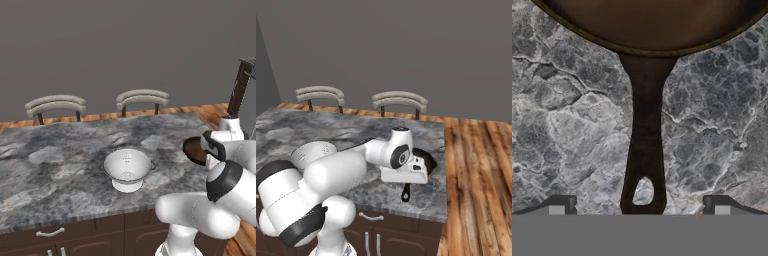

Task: Pick the colander and pan and place them in the sink. Then turn on the water.

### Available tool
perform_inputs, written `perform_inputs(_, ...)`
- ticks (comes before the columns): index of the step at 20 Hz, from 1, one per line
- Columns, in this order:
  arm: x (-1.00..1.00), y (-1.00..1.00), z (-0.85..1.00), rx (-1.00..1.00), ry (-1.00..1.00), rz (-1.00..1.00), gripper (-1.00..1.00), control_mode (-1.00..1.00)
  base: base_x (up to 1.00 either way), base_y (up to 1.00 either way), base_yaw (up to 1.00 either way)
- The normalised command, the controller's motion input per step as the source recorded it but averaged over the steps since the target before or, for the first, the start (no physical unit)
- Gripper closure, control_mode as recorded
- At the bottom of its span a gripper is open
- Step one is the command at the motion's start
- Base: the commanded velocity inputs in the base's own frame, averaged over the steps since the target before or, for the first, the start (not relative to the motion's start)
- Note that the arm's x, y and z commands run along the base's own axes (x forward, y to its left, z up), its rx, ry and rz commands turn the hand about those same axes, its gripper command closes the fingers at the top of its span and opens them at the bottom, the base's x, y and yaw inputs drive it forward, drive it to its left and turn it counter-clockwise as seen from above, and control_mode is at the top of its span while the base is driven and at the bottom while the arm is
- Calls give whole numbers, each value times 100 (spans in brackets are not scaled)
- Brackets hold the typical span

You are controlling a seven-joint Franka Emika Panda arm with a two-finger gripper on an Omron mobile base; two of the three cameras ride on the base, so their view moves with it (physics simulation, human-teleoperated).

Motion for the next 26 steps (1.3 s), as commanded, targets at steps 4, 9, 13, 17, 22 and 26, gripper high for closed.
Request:
perform_inputs(4, 0, 0, -15, 4, 0, 0, -100, -100, 0, 0, 0)
perform_inputs(9, 5, 0, -16, 1, 0, 0, -100, -100, 0, 0, 0)
perform_inputs(13, 4, 0, -19, 0, 0, 0, -100, -100, 0, 0, 0)
perform_inputs(17, 8, -6, -20, 0, 0, 0, -100, -100, 0, 0, 0)
perform_inputs(22, 3, -13, -22, 0, 0, 0, -100, -100, 0, 0, 0)
perform_inputs(26, 4, -8, -19, 0, 0, 0, -100, -100, 0, 0, 0)
